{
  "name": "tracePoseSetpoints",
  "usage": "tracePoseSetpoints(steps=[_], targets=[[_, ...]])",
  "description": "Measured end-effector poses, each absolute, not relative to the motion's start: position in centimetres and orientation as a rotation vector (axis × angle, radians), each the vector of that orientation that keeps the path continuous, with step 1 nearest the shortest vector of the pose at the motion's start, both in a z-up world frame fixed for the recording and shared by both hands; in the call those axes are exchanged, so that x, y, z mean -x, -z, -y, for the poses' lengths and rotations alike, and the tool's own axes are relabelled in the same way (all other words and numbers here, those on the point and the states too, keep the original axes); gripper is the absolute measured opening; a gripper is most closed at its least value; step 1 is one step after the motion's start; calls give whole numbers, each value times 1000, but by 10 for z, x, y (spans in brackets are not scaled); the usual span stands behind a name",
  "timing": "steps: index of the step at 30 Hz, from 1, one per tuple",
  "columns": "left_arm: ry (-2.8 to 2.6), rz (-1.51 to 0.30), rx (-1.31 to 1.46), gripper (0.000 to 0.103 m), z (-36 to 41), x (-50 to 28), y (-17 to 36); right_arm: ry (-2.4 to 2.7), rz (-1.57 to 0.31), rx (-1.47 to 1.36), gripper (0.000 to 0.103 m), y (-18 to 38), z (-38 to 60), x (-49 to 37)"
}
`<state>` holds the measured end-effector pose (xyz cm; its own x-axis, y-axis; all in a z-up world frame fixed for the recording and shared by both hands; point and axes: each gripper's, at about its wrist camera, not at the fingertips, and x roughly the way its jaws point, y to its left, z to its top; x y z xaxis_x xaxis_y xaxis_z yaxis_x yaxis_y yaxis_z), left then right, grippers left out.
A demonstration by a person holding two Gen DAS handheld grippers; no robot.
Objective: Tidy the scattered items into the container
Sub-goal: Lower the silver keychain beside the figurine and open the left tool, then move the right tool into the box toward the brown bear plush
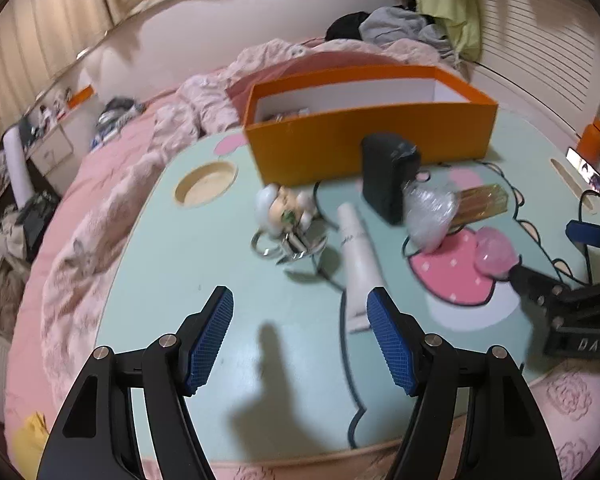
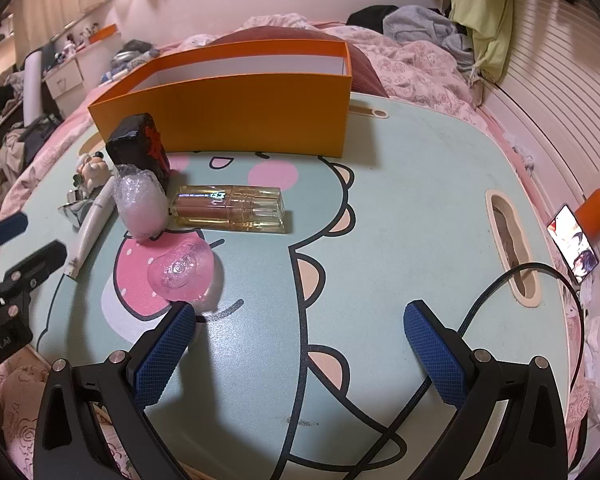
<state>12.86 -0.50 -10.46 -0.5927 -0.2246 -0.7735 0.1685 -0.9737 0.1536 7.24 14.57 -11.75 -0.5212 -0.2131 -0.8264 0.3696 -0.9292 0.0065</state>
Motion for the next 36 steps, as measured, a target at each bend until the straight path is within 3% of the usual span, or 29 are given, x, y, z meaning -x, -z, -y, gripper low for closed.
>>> tracePoseSetpoints(steps=[9, 11, 15, 18, 19, 23, 27, 30, 36], targets=[[2595, -205, -1348, 70, 35, -143, 120, 2468, -244, -1308, 103, 118, -147, -73], [2620, -232, -1333, 78, 37, -144, 121, 2468, -251, -1308, 103, 119, -147, -73], [2638, -196, -1323, 84, 31, -144, 124, 2440, -266, -1317, 103, 119, -145, -69], [2638, -162, -1343, 100, 25, -141, 126, 2465, -254, -1252, 87, 103, -146, -65], [2634, -165, -1353, 103, 25, -139, 128, 2508, -251, -1185, 87, 87, -144, -64], [2633, -167, -1349, 103, 26, -140, 127, 2452, -180, -1092, 87, 24, -119, -32], [2633, -167, -1348, 103, 26, -140, 127, 2223, -136, -1345, 87, 7, -70, 39], [2633, -167, -1347, 103, 26, -140, 127, 1993, -152, -1653, 86, 37, -28, 85], [2638, -172, -1341, 103, 27, -141, 127, 1916, -197, -1863, 86, 84, 17, 119]])
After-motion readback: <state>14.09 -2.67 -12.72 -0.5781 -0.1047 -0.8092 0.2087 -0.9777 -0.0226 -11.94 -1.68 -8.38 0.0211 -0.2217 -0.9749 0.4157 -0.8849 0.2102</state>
